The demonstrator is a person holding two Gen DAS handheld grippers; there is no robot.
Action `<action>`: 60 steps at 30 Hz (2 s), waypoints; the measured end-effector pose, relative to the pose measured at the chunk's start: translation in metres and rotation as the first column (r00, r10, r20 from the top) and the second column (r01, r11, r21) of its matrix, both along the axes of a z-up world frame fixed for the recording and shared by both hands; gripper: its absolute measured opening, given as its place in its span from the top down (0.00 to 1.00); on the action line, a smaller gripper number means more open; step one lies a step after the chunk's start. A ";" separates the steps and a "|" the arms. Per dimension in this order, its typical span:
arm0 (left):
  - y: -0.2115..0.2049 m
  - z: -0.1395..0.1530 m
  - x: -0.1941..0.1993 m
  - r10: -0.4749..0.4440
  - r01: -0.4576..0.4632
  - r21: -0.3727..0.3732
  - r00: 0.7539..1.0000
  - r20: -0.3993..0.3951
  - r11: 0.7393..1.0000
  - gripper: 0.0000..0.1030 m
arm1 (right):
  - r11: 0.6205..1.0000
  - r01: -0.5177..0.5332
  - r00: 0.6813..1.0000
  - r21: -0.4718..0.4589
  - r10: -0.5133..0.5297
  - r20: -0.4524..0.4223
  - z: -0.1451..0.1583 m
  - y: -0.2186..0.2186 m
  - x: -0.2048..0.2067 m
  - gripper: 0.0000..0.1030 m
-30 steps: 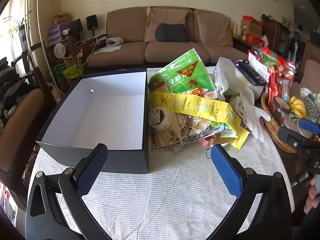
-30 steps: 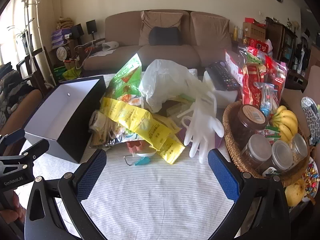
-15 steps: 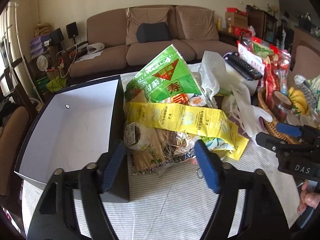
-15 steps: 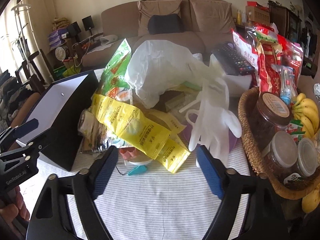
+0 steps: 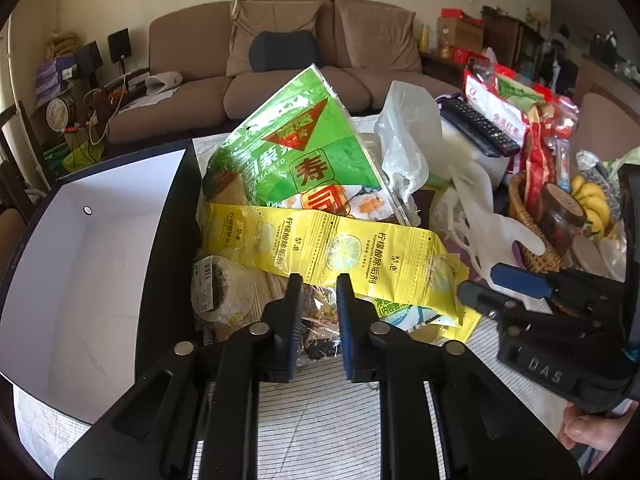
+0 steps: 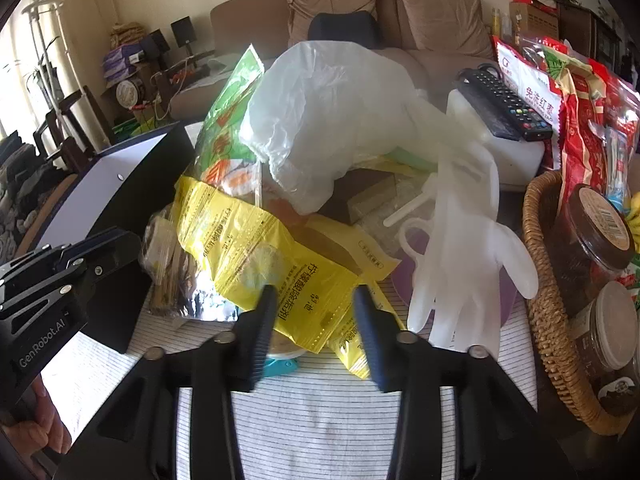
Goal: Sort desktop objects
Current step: 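Close the right gripper on the yellow strip packets, then lift the yellow packets with the right gripper and carry them over the box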
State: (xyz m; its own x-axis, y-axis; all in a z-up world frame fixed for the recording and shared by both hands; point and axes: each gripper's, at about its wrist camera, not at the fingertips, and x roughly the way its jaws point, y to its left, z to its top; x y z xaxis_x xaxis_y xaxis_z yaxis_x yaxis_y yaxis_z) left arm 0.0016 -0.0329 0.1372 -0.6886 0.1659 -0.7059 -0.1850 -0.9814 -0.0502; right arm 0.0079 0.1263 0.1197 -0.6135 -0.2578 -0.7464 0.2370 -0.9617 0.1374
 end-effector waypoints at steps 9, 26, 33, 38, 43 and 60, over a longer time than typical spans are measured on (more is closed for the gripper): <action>-0.006 -0.011 -0.009 -0.018 0.016 0.072 1.000 0.023 0.997 0.45 | 0.996 -0.058 0.997 0.061 0.055 0.050 -0.031 -0.004 -0.009 0.28; -0.007 -0.034 -0.002 -0.038 0.032 0.079 0.996 0.080 0.996 0.63 | 0.997 -0.016 0.999 0.071 0.012 0.052 -0.046 0.001 -0.010 0.29; -0.008 -0.031 0.003 -0.052 0.047 0.065 0.995 0.080 0.997 0.57 | 0.998 0.029 0.998 0.051 -0.026 -0.060 -0.032 0.007 -0.004 0.68; -0.010 -0.032 0.005 -0.052 0.043 0.087 0.994 0.097 0.995 0.56 | 0.998 0.031 0.988 0.052 -0.023 -0.153 -0.024 0.003 0.000 0.87; -0.015 -0.020 0.014 -0.054 0.048 0.075 0.996 0.073 0.996 0.56 | 1.000 0.021 0.940 -0.017 -0.025 -0.339 0.036 0.004 0.019 0.88; -0.054 0.110 0.046 -0.049 0.060 0.074 0.989 -0.136 0.995 0.30 | 0.963 -0.186 0.860 -0.197 0.063 -0.506 0.224 -0.017 0.048 0.88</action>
State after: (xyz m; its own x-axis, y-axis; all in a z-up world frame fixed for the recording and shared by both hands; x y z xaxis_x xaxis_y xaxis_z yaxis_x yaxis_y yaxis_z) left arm 0.0472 -0.0871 0.2473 -0.7647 0.2566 -0.5911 -0.2483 -0.9638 -0.0972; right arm 0.0557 0.1094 0.3440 -0.8341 -0.4833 -0.2658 0.4481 -0.8747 0.1846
